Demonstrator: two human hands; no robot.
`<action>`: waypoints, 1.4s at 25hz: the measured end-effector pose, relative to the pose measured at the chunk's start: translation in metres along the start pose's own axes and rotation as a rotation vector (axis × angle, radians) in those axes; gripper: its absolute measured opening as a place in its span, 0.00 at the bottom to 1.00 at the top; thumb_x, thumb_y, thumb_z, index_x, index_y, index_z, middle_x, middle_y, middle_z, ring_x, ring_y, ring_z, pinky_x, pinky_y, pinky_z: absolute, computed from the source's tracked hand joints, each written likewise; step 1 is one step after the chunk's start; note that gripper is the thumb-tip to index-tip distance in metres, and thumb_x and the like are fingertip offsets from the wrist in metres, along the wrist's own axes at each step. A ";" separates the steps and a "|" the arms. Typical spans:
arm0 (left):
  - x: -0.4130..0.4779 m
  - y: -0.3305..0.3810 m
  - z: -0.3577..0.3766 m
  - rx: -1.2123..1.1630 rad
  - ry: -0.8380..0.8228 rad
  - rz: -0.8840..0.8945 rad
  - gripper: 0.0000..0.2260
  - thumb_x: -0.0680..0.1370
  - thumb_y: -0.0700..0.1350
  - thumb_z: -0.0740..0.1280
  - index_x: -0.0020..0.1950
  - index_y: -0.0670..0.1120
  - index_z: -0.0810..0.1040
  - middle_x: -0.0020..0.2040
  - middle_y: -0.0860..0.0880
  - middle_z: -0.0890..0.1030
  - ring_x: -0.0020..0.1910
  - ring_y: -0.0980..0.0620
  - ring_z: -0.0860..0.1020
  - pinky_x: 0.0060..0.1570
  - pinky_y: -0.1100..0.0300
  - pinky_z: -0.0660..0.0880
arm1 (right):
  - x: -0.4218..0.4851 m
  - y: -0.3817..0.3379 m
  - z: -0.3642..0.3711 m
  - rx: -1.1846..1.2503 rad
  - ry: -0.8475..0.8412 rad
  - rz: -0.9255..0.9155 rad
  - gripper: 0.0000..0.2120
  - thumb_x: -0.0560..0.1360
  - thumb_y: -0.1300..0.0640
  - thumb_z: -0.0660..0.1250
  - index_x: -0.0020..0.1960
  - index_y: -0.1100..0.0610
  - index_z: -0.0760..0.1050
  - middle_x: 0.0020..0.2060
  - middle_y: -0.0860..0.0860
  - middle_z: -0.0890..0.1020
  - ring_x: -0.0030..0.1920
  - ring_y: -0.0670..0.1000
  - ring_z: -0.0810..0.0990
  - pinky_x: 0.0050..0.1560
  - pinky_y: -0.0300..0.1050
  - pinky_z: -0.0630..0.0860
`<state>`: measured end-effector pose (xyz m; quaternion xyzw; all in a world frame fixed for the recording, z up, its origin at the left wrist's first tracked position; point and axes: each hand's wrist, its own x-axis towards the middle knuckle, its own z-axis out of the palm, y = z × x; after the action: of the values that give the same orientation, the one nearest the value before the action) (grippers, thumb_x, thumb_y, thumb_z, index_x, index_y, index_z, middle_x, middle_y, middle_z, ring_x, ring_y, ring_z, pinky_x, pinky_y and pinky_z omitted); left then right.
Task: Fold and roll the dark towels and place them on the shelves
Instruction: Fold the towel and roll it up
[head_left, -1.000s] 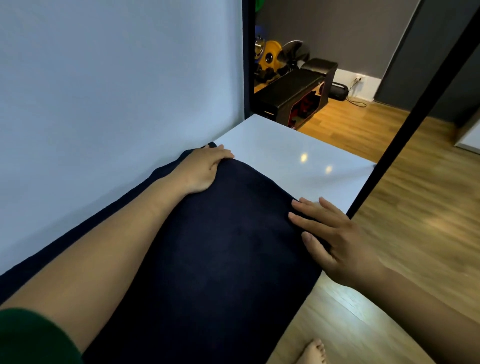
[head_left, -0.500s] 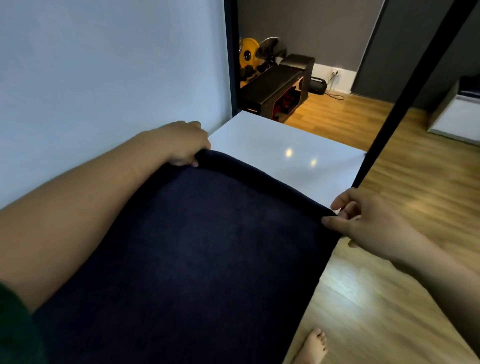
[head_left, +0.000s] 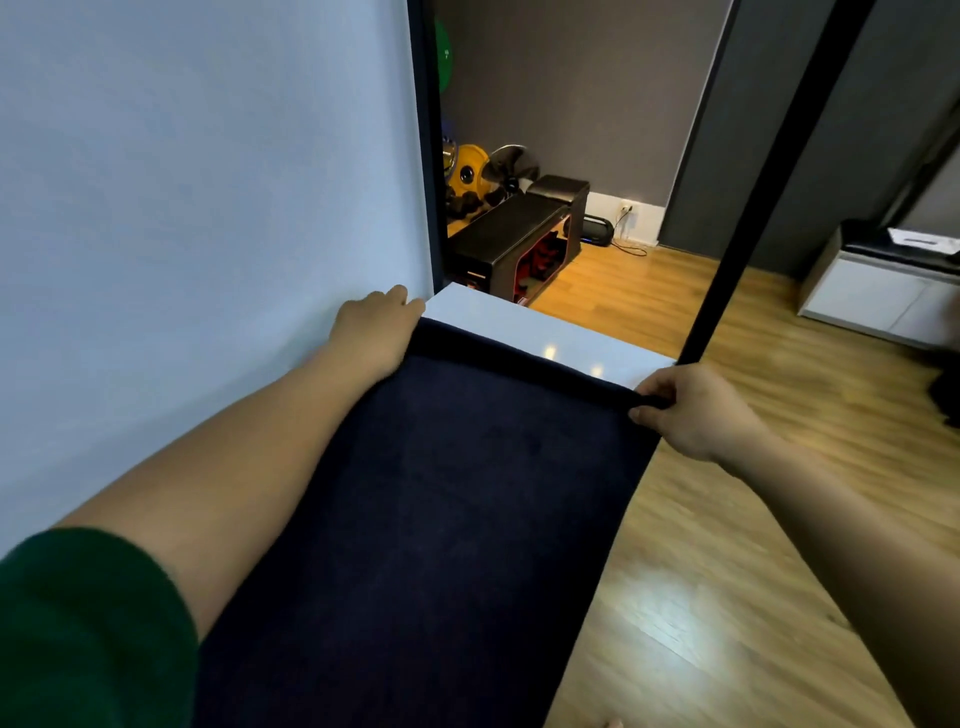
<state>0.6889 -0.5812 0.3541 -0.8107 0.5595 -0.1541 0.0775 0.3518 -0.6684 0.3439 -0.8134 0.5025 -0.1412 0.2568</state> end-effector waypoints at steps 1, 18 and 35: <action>0.000 0.007 -0.001 0.058 0.034 -0.047 0.22 0.74 0.37 0.66 0.67 0.46 0.67 0.61 0.44 0.70 0.55 0.43 0.73 0.41 0.52 0.69 | 0.003 -0.002 -0.002 -0.003 -0.004 0.000 0.04 0.73 0.57 0.73 0.46 0.54 0.80 0.42 0.52 0.83 0.44 0.54 0.81 0.41 0.45 0.75; -0.015 0.019 0.028 -0.451 0.212 -0.487 0.17 0.80 0.54 0.63 0.61 0.43 0.73 0.59 0.42 0.76 0.59 0.41 0.72 0.56 0.46 0.69 | -0.014 -0.024 0.057 -0.340 0.035 -0.406 0.33 0.75 0.37 0.41 0.74 0.44 0.66 0.75 0.48 0.66 0.75 0.52 0.62 0.75 0.50 0.56; -0.018 0.024 0.013 -0.532 0.342 -0.162 0.13 0.78 0.38 0.63 0.63 0.38 0.74 0.62 0.39 0.74 0.60 0.38 0.72 0.60 0.47 0.68 | -0.012 -0.023 0.060 -0.330 0.063 -0.404 0.32 0.75 0.36 0.42 0.73 0.43 0.68 0.74 0.48 0.68 0.73 0.53 0.65 0.74 0.51 0.59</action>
<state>0.6661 -0.5733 0.3315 -0.8068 0.5187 -0.1419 -0.2447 0.3921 -0.6327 0.3075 -0.9234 0.3537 -0.1309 0.0715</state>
